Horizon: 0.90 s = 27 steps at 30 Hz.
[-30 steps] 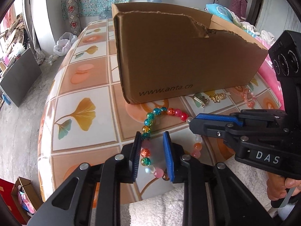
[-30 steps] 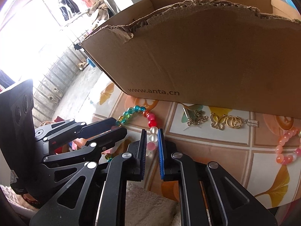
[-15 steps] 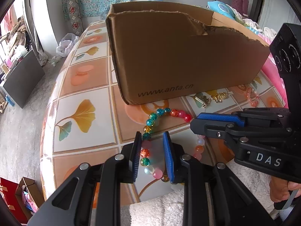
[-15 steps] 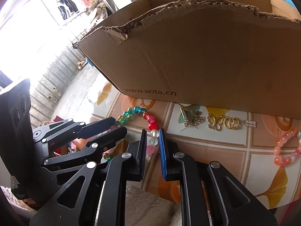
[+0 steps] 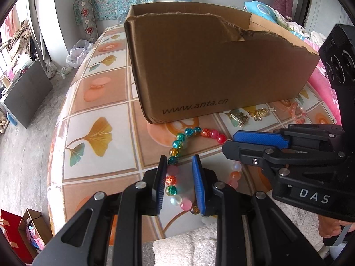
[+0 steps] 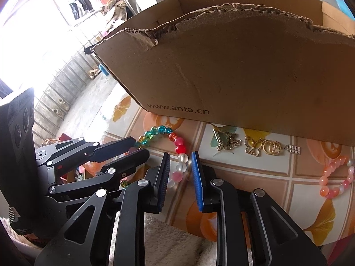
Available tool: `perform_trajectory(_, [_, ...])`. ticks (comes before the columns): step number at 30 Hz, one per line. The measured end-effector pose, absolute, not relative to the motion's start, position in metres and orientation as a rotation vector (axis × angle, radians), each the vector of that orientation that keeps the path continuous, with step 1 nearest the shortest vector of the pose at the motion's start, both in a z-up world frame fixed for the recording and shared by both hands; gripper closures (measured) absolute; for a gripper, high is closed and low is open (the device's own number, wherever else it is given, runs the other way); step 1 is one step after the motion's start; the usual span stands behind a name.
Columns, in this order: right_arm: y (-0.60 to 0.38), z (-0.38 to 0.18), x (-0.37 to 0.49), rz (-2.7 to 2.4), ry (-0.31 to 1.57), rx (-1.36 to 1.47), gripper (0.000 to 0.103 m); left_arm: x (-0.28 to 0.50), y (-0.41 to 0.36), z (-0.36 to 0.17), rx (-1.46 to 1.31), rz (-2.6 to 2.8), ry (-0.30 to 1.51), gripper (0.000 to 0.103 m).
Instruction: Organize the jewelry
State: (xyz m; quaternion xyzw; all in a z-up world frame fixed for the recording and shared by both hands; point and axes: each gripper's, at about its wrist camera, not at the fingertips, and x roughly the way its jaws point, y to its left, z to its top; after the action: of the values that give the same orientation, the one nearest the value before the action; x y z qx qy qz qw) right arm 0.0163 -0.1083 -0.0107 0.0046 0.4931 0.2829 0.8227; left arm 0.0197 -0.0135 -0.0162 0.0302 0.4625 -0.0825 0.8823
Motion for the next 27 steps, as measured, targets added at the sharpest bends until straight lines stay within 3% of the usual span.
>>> perform_trajectory(5, [-0.103,-0.011,0.013,0.586,1.023,-0.062,0.095,0.020,-0.013,-0.016,0.055,-0.176,0.963,0.080])
perform_trajectory(27, [-0.115,-0.009,0.009,0.537,1.009,-0.115,0.094,0.030,-0.023,-0.016,0.119,-0.183,0.963,0.081])
